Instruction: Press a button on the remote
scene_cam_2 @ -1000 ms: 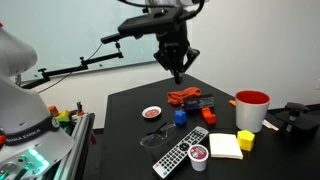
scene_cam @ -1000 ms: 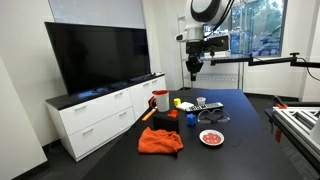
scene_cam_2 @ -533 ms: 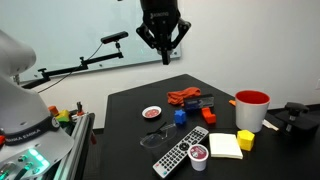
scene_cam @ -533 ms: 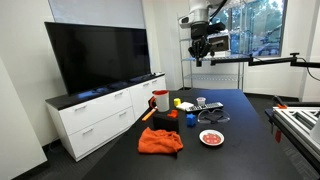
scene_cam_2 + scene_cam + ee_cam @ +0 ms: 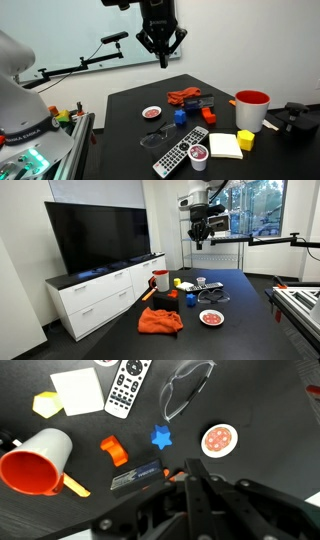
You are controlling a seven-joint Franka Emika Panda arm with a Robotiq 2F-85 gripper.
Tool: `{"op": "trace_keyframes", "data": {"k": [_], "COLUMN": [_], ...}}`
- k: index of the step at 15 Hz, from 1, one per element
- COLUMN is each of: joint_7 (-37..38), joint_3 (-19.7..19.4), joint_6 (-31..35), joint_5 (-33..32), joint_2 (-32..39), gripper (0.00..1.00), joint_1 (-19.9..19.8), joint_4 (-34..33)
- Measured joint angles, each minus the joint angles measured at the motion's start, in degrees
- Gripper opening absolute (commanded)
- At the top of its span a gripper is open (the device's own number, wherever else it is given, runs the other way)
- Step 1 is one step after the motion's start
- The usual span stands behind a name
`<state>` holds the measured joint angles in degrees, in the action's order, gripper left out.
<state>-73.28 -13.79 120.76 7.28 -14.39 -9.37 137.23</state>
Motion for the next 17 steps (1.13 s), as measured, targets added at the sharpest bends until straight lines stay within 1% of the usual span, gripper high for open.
{"op": "trace_keyframes", "data": {"k": [1,3,4,5,8,9,10,17], "joint_7": [0.09,0.4,0.59,0.81,1.6,1.84,2.08,2.84], "joint_3": [0.0,0.0,0.0,0.0,0.0,0.0,0.0,0.0], "joint_6": [0.09,0.25,0.34,0.43,0.8,0.91,1.08,2.45], "joint_5": [-0.08,-0.22,-0.31,-0.42,-0.88,-1.01,-1.15,-1.95], "joint_2": [0.0,0.0,0.0,0.0,0.0,0.0,0.0,0.0], "gripper": [0.42,0.55,0.63,0.69,0.93,0.99,1.0,1.0], "joint_1": [0.06,0.15,0.16,0.17,0.21,0.21,0.21,0.22], "joint_4": [0.1,0.15,0.15,0.15,0.16,0.16,0.17,0.45]}}
